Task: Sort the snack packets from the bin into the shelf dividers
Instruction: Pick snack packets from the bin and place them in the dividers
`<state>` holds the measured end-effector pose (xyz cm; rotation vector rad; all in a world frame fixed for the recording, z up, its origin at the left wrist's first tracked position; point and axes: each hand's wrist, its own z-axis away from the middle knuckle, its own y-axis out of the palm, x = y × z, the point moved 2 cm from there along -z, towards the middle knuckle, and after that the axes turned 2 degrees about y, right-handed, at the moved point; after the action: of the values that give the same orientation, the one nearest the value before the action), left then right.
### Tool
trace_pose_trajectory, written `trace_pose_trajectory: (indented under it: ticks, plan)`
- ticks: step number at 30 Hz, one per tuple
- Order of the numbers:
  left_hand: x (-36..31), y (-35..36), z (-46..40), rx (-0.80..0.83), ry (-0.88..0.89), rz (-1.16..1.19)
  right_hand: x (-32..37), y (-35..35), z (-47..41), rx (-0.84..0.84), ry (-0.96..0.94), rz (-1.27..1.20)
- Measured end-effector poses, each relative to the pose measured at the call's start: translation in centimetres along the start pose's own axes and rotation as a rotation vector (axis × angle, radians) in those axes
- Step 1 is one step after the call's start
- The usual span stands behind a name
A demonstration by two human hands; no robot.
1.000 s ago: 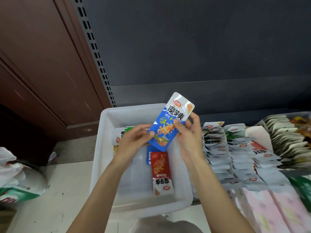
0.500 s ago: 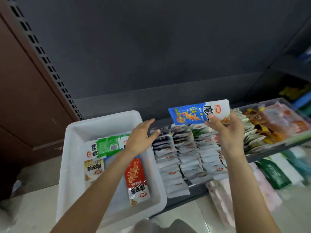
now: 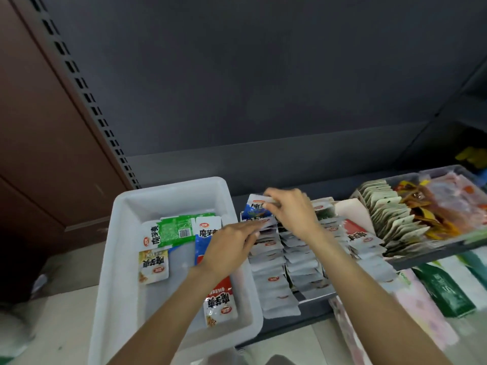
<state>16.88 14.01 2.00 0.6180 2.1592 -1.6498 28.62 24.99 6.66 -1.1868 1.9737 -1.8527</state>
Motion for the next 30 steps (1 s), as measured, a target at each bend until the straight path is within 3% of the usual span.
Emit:
trace_pose_trajectory:
  ticks: [2,10,15,18,21,23,26,30]
  plan:
    - [-0.1,0.1,0.0,-0.010,-0.004,-0.009,0.6,1.2,-0.4,0.092,-0.015,0.104]
    - [0.8,0.2,1.1,-0.056,0.059,-0.038,2.2,2.7,-2.3,0.187,-0.057,0.426]
    - [4.8,-2.7,5.4,-0.367,-0.171,-0.040,5.3,1.1,-0.6,-0.114,-0.155,-0.029]
    - [8.7,-3.6,8.5,-0.469,-0.439,-0.098,9.6,3.1,0.5,-0.054,-0.257,-0.187]
    - [12.0,-3.4,11.0,-0.263,-0.766,-0.067,12.5,8.4,-0.1,0.175,-0.300,-0.158]
    - [12.9,-2.6,12.2,-0.073,-0.889,-0.063,13.7,12.6,-1.1,0.301,-0.315,-0.079]
    - [13.0,-1.6,13.2,0.070,-0.934,-0.039,14.8,17.4,-2.3,0.365,-0.357,0.091]
    - [13.1,-1.7,13.1,0.073,-0.910,-0.083,14.9,20.7,-2.0,0.426,-0.293,0.298]
